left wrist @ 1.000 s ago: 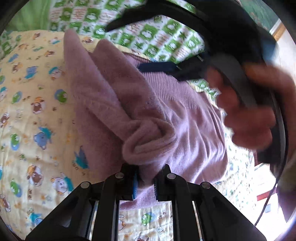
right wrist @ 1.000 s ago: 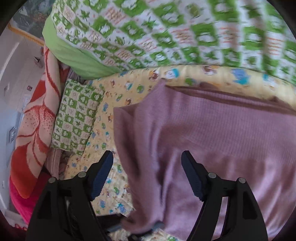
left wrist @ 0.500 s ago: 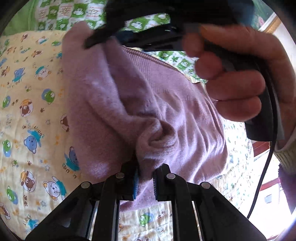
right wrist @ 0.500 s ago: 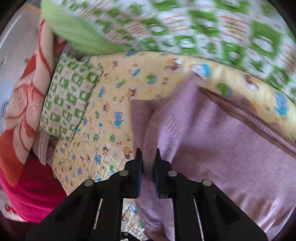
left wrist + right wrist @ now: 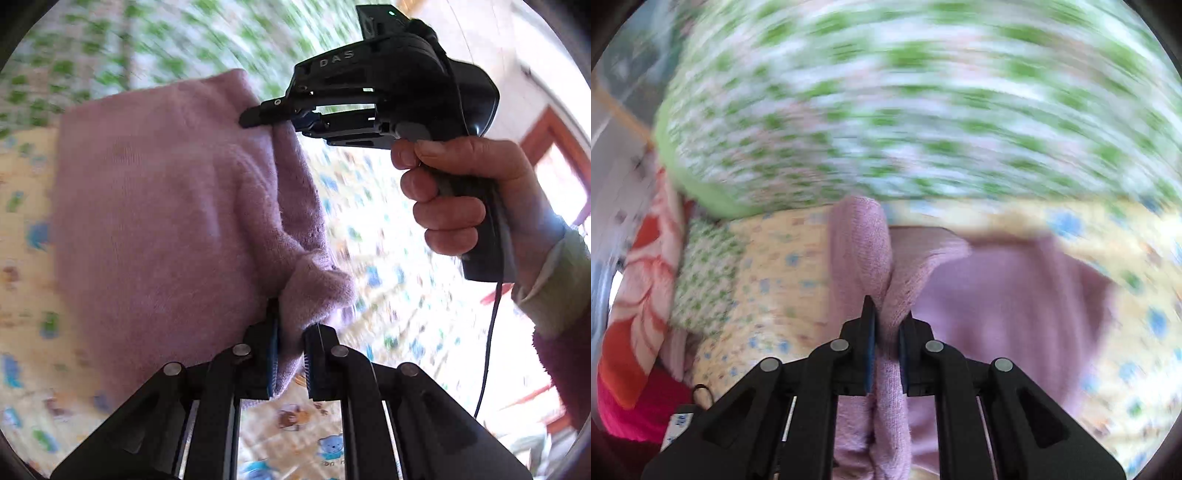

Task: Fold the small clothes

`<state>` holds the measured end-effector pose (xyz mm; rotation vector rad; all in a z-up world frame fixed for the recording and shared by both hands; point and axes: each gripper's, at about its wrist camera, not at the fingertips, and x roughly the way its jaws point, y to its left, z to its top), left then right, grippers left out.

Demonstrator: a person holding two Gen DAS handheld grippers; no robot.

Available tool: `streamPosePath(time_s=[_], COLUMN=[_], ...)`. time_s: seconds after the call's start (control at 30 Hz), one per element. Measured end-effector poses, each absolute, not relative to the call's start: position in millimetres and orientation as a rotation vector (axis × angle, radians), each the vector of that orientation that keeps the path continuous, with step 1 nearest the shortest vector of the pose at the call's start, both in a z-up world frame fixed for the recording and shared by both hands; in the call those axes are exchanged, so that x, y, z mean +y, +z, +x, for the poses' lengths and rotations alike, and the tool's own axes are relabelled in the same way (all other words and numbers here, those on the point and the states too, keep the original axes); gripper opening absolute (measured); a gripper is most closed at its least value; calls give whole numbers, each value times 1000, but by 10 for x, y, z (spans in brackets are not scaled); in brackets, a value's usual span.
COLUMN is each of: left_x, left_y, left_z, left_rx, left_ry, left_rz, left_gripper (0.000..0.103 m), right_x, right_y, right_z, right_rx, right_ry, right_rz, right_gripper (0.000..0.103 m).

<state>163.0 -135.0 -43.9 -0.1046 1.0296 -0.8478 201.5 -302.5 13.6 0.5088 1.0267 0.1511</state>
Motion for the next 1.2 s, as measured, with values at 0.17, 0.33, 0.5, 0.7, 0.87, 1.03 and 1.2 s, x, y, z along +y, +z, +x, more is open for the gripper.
streamPosePath(time_s=[0.17,0.33,0.5,0.7,0.87,1.03,1.2], left_x=[-1706,-1823,-1957,-2009,-2033,-1697,-1303], left_y=[-717,-518,-577,-808,-804,-684,-618], left_z=[1586,1568,1660,1736,1566,1366,1159], left_rx=[1120,1066,1088,1150,1159,1164,1162], left_ry=[-884,-917,-895,-861,-853,-846,-788], left_rz=[-66,-73,-47,-37,-50,-90,-134], left_gripper=[10,10,10,14,27,38,38], right_x=[-3497,-3604,-3637,-3730,-3797,-3896,-3792], right_y=[-448,-240,-166,-558,-540,-374,-263], right_z=[1695,1524,1637,1677,1528,1249,959], right_rx=[1103,944,923,981,968,896,848], right_ry=[13,32,-11,-24,-70,-85,-45], right_rz=[534,587,523,566,611,642,666], right_gripper=[11,11,11,14,41,51,51])
